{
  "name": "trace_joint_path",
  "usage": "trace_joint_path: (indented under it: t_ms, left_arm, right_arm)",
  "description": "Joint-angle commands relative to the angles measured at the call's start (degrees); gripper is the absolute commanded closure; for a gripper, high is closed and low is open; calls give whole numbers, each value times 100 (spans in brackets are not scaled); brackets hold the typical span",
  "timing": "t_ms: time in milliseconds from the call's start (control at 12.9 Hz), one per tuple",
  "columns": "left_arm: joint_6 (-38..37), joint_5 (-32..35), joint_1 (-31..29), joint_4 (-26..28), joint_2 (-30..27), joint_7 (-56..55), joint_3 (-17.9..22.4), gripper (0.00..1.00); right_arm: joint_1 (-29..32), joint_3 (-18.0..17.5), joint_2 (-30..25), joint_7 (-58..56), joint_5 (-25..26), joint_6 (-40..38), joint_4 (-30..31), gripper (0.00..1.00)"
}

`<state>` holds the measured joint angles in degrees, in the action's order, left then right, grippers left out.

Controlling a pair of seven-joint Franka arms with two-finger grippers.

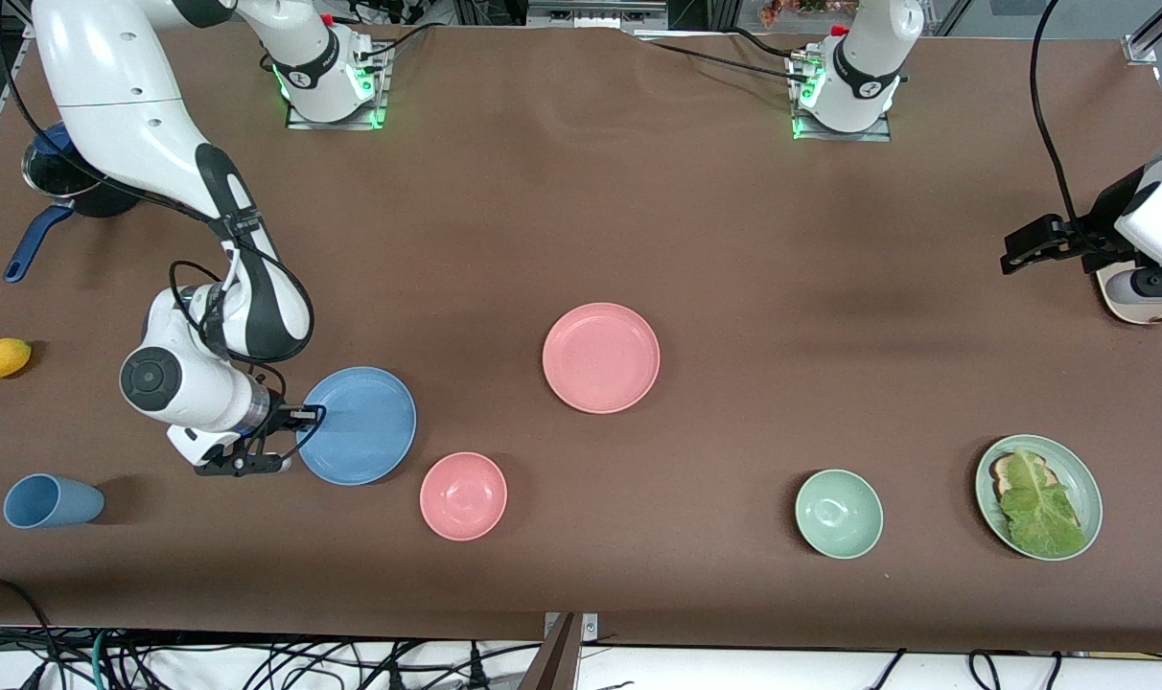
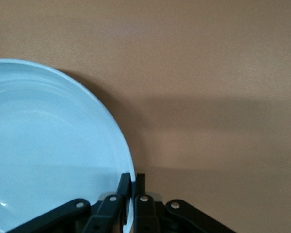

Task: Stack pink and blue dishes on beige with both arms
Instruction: 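Close the right gripper on the blue plate rim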

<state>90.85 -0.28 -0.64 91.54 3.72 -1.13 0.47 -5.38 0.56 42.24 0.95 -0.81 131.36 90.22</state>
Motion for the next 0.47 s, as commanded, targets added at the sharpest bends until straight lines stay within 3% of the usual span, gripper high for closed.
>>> trace_joint_path:
  t_ms: [0, 388]
  left_arm:
    - [-121, -16, -42, -48, -64, 166, 15, 0]
    - [-121, -16, -50, -171, -3, 166, 23, 0]
  right_arm:
    - [28, -117, -433, -182, 2, -424, 14, 100]
    - [-7, -529, -1173, -279, -24, -1427, -276, 100]
